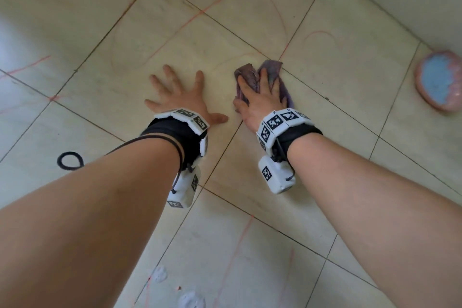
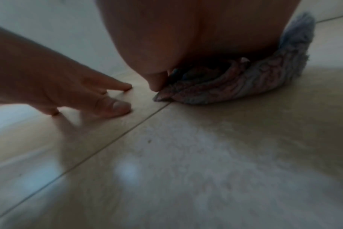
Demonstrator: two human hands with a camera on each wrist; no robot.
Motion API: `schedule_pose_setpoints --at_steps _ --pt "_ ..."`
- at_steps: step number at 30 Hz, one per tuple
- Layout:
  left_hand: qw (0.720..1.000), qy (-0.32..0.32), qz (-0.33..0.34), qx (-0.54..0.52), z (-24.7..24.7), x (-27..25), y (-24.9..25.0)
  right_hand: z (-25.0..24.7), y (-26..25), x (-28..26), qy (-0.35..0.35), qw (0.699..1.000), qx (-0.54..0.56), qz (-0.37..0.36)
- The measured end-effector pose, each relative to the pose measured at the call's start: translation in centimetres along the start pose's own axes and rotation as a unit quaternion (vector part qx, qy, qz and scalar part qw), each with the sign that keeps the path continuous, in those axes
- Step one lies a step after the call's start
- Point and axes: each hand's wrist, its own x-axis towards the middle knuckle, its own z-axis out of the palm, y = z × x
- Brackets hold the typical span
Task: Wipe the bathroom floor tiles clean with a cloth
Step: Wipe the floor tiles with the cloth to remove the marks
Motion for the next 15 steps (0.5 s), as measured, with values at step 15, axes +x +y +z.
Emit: schedule_pose_setpoints --at_steps 15 --pt "0.997 -0.068 -0.018 -0.01 -1.2 0.4 1.1 -2.6 -0.7 -0.2 -0.103 0.994 -0.014 0.028"
